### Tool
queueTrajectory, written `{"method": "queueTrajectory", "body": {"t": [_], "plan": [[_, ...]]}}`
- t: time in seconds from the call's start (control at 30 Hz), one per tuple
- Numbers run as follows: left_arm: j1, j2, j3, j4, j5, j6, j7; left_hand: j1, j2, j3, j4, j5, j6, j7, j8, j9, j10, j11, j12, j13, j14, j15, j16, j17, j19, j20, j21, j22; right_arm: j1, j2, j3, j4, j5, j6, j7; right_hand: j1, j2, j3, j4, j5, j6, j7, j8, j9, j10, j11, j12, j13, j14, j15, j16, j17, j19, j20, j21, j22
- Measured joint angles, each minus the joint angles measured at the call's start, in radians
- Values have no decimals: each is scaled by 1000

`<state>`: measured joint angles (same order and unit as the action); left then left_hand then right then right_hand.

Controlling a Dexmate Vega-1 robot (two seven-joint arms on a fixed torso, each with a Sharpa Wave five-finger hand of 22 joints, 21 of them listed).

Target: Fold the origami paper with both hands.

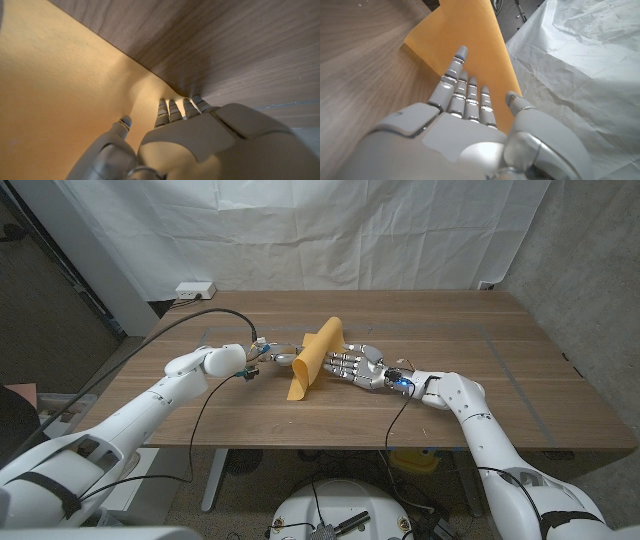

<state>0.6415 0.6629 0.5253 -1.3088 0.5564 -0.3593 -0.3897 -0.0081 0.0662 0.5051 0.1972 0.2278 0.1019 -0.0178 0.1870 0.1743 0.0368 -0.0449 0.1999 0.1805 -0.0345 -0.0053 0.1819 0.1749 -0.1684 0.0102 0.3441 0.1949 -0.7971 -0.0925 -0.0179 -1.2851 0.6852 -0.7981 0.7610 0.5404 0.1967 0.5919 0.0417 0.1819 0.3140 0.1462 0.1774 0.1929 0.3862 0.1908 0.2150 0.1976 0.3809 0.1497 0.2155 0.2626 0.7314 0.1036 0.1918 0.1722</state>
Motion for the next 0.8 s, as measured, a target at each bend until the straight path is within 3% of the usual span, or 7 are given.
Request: {"method": "queueTrajectory", "body": {"t": [0.23, 0.43, 0.8], "plan": [[-1, -1, 1, 2, 1, -1, 2, 0, 0, 0, 0, 0, 0, 0, 0, 0, 0, 0, 0, 0, 0, 0, 0, 0, 0, 0, 0, 0, -7, 35, 23, 12, 22, -9, 9, 0, 0, 0, 0, 0, 0, 0, 0, 0, -5, -5, 0, 0, -5, -5, 0, 0, -10, -10, 0, 0], [-1, -1, 1, 2, 1, -2, 3, 0, 0, 0, 0, 0, 0, 0, 0, 0, 0, 0, 0, 0, 0, 0, 0, 0, 0, 0, 0, 1, -29, 69, 40, -9, 31, -3, -22, 0, 0, 0, 0, 0, 0, 0, 0, 0, -14, -13, 0, 0, -20, -20, 0, 0, -47, -7, -8, 0], [-3, -2, 2, 6, 1, -6, 5, 0, 0, 0, 0, 0, 4, 4, 0, 0, 0, 0, 0, 0, 0, 0, 0, 0, 0, 0, 0, 1, -81, 188, 100, -19, 79, 81, -83, 0, 0, 0, 0, 0, -11, 0, 1, 0, -21, -36, 0, 0, -43, -42, -5, 0, -86, -25, -15, 0]]}}
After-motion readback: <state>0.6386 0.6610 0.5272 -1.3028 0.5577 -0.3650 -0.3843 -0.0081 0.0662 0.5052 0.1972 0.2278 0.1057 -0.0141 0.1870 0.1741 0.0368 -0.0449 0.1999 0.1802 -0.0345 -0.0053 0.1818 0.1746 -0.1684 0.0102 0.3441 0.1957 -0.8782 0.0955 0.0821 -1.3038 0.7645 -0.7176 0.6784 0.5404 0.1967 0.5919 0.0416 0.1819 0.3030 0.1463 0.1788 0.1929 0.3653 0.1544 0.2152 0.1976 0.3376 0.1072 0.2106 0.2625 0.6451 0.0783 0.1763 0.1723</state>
